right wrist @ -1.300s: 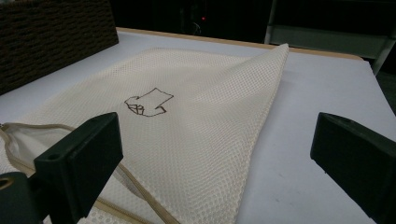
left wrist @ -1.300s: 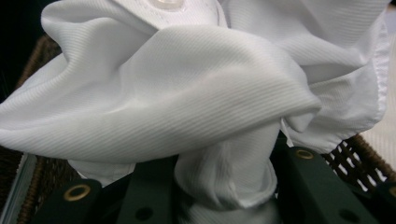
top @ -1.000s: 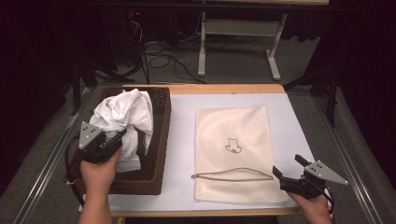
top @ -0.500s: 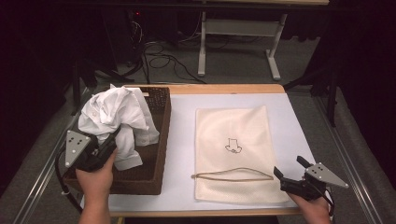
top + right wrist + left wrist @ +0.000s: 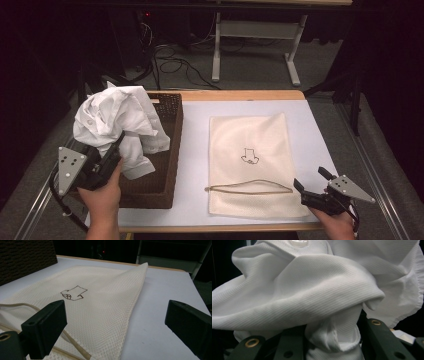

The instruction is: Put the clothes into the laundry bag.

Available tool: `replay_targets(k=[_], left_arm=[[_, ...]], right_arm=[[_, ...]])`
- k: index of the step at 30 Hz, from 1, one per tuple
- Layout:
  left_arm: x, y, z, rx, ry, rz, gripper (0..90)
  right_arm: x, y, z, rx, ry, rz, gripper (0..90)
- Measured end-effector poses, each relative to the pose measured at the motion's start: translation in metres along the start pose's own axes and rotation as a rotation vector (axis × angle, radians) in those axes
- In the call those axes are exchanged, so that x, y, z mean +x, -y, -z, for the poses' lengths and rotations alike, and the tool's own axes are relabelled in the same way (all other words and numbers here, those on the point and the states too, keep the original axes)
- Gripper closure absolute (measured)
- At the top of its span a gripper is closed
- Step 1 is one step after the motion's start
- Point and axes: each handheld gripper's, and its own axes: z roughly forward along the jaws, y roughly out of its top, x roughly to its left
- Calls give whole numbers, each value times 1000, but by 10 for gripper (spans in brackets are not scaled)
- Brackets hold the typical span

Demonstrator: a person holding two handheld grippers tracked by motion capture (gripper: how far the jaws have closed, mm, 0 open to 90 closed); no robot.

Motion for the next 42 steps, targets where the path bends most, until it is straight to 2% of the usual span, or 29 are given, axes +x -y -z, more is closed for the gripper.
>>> replay_targets(k=[8,9,13,15,16,19,20,21,26,27,28,29,30,32,38,39,41,42], left_arm=[[-17,-19,10,-76,31,-27,655],[-23,-23,12,-88,52,-27,655],[-33,-27,13,-100,84,-32,655],[-43,-27,11,-94,122,-34,655],[-43,-27,11,-94,122,-34,655],[-57,-22,6,-72,167,-43,655],[-57,-22,6,-72,167,-43,655],[-62,-19,4,-62,191,-40,655],[-79,-11,-2,-37,250,-33,655],[-86,-9,-4,-29,273,-31,655],[-86,-9,-4,-29,273,-31,655],[-93,-6,-6,-21,298,-31,654],[-93,-6,-6,-21,298,-31,655],[-103,-1,-8,-10,333,-26,655],[-114,8,-12,8,383,-30,652],[-120,12,-14,26,396,-42,652],[-124,14,-14,38,407,-46,652],[-124,14,-14,38,407,-46,651]], right_arm=[[0,0,0,0,2,0,44],[-1,0,1,-3,5,1,45],[-1,0,1,-5,5,-1,46],[-1,0,1,-2,5,1,49],[-1,0,1,-2,5,1,49],[-1,-1,1,-7,2,4,52],[-1,-1,1,-7,2,4,52],[-1,-1,1,-7,-1,2,52],[-1,-1,2,-6,0,0,55],[-1,-1,2,-6,2,-3,55],[-1,-1,2,-5,3,-3,56],[-2,-1,2,-6,-1,-4,56],[-2,-1,2,-5,-2,-3,56],[-1,-1,2,-3,-5,-5,59],[-1,-1,0,0,3,-2,62],[-1,-2,-2,8,7,-9,62],[-2,-3,-9,29,-19,-7,65],[-3,-4,-14,49,-18,-6,80]])
